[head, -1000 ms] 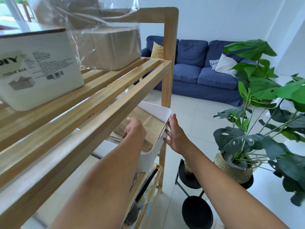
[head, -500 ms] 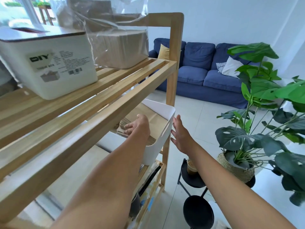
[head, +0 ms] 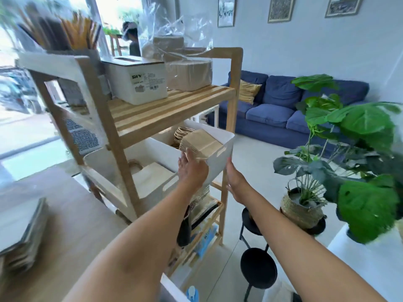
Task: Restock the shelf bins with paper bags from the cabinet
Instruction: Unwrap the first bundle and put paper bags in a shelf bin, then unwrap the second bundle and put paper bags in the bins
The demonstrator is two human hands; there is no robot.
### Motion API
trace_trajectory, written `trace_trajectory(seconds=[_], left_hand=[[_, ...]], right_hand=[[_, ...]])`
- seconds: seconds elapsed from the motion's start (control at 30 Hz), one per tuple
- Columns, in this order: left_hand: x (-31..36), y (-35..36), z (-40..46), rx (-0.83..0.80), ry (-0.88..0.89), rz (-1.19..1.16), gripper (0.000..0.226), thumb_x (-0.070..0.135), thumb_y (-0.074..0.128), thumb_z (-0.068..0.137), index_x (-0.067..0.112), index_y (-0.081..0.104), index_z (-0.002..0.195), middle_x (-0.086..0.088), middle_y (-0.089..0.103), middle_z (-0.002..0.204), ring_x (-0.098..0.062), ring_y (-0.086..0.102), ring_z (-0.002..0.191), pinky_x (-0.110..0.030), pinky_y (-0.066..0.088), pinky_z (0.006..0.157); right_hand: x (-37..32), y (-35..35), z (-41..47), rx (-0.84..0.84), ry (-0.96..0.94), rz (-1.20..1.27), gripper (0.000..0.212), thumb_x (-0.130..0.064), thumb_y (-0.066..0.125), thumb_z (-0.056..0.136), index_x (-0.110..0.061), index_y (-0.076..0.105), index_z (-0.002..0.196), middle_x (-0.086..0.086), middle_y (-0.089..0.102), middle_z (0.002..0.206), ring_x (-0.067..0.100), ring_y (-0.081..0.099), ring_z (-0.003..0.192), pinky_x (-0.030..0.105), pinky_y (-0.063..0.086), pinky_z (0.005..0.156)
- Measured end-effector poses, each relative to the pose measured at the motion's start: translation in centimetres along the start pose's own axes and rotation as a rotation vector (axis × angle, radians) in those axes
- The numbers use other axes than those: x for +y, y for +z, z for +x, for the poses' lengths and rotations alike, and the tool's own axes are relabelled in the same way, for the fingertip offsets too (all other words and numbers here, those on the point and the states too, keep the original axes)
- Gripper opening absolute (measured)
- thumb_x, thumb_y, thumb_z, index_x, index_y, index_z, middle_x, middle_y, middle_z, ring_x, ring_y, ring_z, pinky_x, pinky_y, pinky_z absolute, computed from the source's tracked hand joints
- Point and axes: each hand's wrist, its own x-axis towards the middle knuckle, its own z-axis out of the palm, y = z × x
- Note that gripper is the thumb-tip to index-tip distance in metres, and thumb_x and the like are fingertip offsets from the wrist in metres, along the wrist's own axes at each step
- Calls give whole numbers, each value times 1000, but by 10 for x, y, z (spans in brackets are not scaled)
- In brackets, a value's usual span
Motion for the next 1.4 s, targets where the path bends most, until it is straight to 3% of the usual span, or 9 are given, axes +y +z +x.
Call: trace_trajectory(seconds=[0.23,0.53,0.6,0.77,0.87,1.0,1.13,1.23,1.4], left_hand=[[-43,-36,-90,-210,19,292,64,27,34,102,8,4,155,-12,-2,162,-27,-1,150,-35,5,121],[-107,-138,-159,-324,-94,434,58,27,37,102,15,17,154,-10,22,159,-27,26,146,-38,23,119],[-130,-168,-176,-283,-122,468,56,28,36,102,16,19,154,-9,22,159,-26,24,146,-38,21,118],[-209,-260,-226,-155,-221,542,53,28,37,100,12,30,150,-13,33,154,-28,36,140,-34,29,113],[-252,-314,-257,-82,-270,517,45,27,45,97,10,44,138,-12,47,144,-29,48,129,-34,37,106],[-307,-390,-299,5,-331,579,62,39,47,98,13,28,151,-12,30,156,-28,33,142,-34,27,115],[-339,-440,-330,57,-328,591,80,59,54,88,13,30,150,-9,32,155,-25,34,141,-33,29,113],[-356,-460,-342,34,-345,633,98,67,60,79,14,22,153,-7,24,159,-23,26,145,-33,22,117],[-371,-475,-356,17,-347,646,116,70,70,65,20,16,154,-2,15,162,-20,16,148,-35,15,121]], right_hand=[[18,33,-58,-105,-13,-330,59,-50,19,101,-17,34,147,5,38,149,23,32,141,33,22,115],[75,125,-112,-223,-142,-618,50,-37,25,104,-8,48,137,14,44,146,29,39,136,32,32,106],[88,159,-129,-228,-207,-679,49,-38,26,103,-8,54,129,18,49,139,31,43,132,33,34,103],[112,261,-177,-217,-232,-858,58,-40,27,101,-8,30,149,15,15,159,28,14,147,38,14,119],[117,321,-202,-175,-314,-898,53,-37,31,100,-5,41,142,22,22,155,32,19,144,39,17,117],[112,399,-245,-135,-541,-861,57,-37,31,92,1,53,128,26,40,142,35,35,134,39,26,114],[114,447,-275,-375,-758,-881,60,-41,50,94,-2,43,139,19,33,151,29,25,143,34,16,118],[123,458,-283,-642,-910,-1046,87,-57,59,84,-10,26,150,11,21,158,24,16,147,34,12,121],[136,471,-271,-848,-808,-1419,121,-63,68,72,-12,-4,154,10,-2,162,24,-1,150,39,6,122]])
